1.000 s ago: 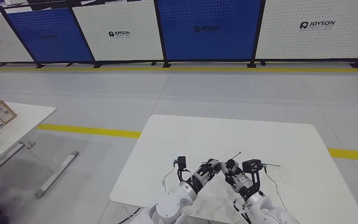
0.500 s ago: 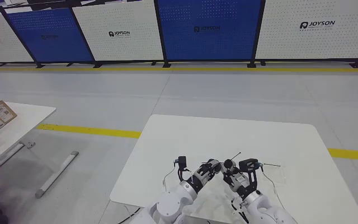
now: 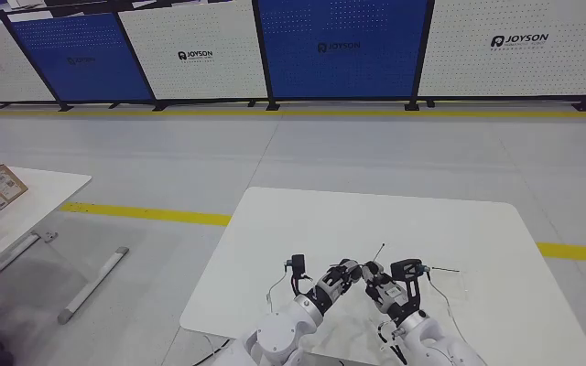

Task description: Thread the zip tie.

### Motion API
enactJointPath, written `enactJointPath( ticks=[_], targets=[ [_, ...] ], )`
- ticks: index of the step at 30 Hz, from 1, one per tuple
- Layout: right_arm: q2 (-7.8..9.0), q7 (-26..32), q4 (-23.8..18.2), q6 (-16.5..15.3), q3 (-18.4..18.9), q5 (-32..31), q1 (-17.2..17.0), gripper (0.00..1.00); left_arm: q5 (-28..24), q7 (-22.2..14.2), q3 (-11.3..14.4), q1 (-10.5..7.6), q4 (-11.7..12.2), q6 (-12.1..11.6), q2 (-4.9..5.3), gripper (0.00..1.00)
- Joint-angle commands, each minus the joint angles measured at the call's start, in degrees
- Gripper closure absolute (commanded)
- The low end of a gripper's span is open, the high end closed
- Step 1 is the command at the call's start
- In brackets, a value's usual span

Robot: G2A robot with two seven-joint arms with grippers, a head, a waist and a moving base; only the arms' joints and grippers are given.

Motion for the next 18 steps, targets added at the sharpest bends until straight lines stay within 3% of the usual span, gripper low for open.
enactJointPath(
  ticks=[1, 18],
  targets=[
    [-0.01, 0.0, 0.1, -0.1, 0.0, 0.1, 0.1, 1.00, -0.2, -0.1, -0.1, 0.02, 0.0, -0.3, -0.01, 1.00],
    [-0.05, 0.7, 0.9, -0.3, -0.3, 0.0, 0.4, 1.00, -1.2, -1.3, -0.4, 0.66, -1.0, -3.1, 0.07, 1.00]
  ],
)
